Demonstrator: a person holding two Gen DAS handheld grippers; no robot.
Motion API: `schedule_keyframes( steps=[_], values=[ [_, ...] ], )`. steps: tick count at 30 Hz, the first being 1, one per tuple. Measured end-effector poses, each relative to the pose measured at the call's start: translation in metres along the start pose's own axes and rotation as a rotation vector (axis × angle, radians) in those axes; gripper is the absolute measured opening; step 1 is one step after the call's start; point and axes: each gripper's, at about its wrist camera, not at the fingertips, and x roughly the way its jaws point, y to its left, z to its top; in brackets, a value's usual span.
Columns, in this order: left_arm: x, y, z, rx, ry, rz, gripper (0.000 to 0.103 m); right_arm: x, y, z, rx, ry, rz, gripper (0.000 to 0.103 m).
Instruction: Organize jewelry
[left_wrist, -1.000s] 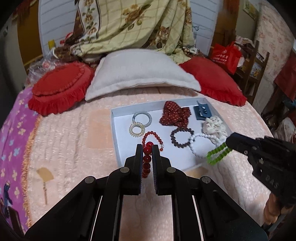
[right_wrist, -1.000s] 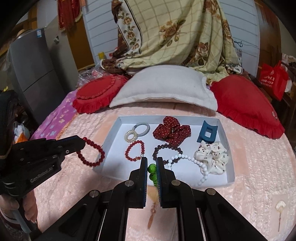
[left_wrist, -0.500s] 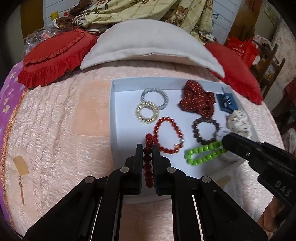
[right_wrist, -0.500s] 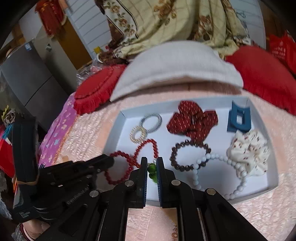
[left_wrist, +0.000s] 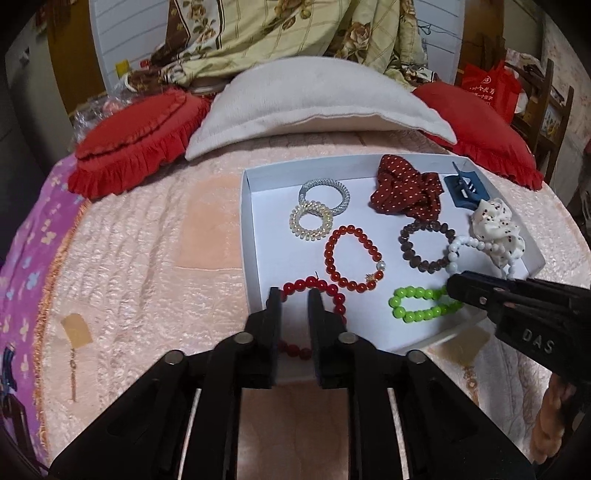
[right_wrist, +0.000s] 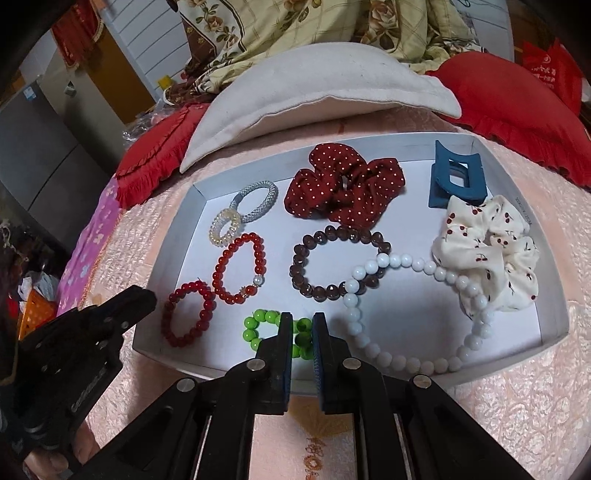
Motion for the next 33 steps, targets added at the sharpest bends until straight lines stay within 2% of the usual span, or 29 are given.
schedule_keyframes(
  steps=[2,3,11,21,33],
  values=[
    [-0.009,-0.001,-0.003,0.006,-0.023,0.004,0.026,-0.007,0.000,-0.002,0.000,-0.025,-0.010,0.040],
    [-0.015,-0.002,-0.004,0.009,-0.035,0.008,0.027,-0.011,0.000,-0.003,0.003,-0.040,-0.015,0.042],
    [-0.052,-0.006,-0.016,0.013,-0.076,0.025,0.029,-0.027,-0.002,-0.014,-0.013,-0.061,-0.089,0.042],
    [-0.093,-0.007,-0.035,-0.045,-0.071,0.005,0.030,-0.062,-0.005,-0.049,0.023,-0.079,-0.059,0.042],
    [-0.142,-0.015,-0.066,-0.059,-0.099,0.011,0.030,-0.110,0.008,-0.092,-0.009,-0.131,-0.081,0.042]
  ],
)
